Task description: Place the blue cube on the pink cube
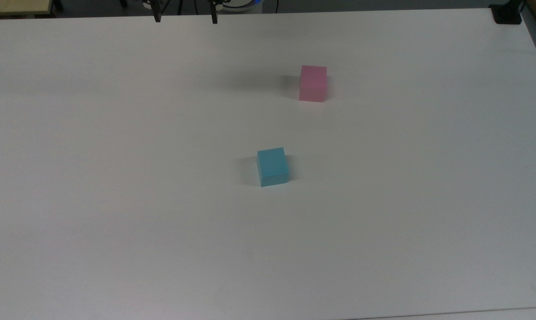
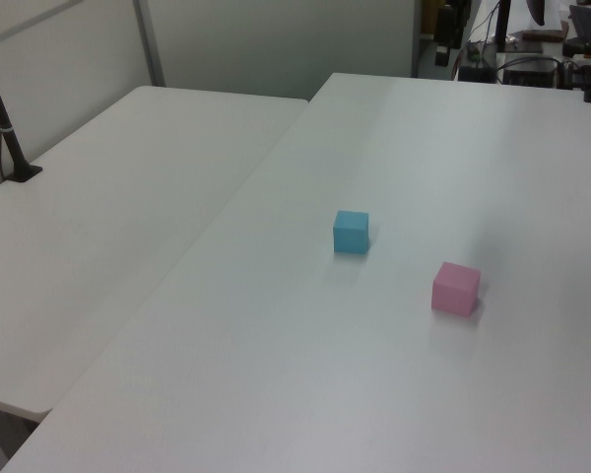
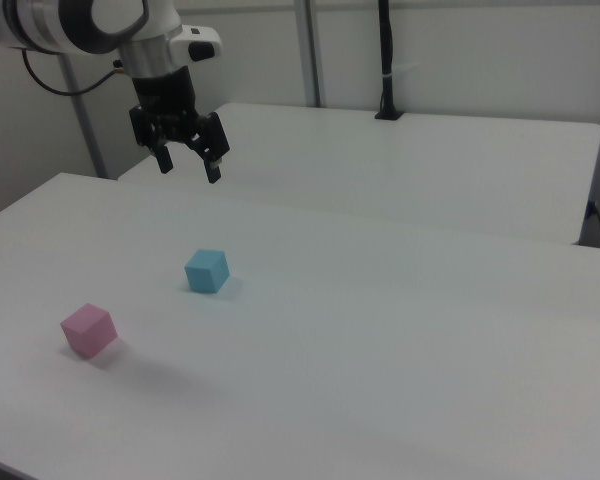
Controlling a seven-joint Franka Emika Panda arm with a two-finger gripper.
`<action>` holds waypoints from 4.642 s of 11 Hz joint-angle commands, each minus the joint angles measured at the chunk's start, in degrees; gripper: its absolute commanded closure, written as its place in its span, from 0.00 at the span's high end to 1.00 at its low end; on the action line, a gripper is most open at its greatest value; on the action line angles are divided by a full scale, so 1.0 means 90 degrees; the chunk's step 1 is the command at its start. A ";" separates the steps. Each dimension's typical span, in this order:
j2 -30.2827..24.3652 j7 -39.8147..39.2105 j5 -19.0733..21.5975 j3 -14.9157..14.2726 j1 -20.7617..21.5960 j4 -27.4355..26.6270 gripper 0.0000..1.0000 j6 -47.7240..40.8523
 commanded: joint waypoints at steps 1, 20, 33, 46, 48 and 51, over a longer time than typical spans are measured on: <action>-0.0027 -0.0110 0.0115 -0.0071 0.0086 -0.0044 1.00 -0.0060; 0.0890 0.0055 0.1482 0.0163 0.0320 -0.0658 1.00 0.2220; 0.2423 0.1608 0.0252 0.0163 0.1024 -0.0659 1.00 0.3699; 0.3069 0.2156 -0.0393 0.0495 0.0985 -0.0504 0.31 0.3768; 0.3069 0.2146 -0.0403 0.0495 0.0965 -0.0503 0.30 0.3768; 0.3050 0.2136 -0.0412 0.0495 0.0975 -0.0503 0.25 0.3748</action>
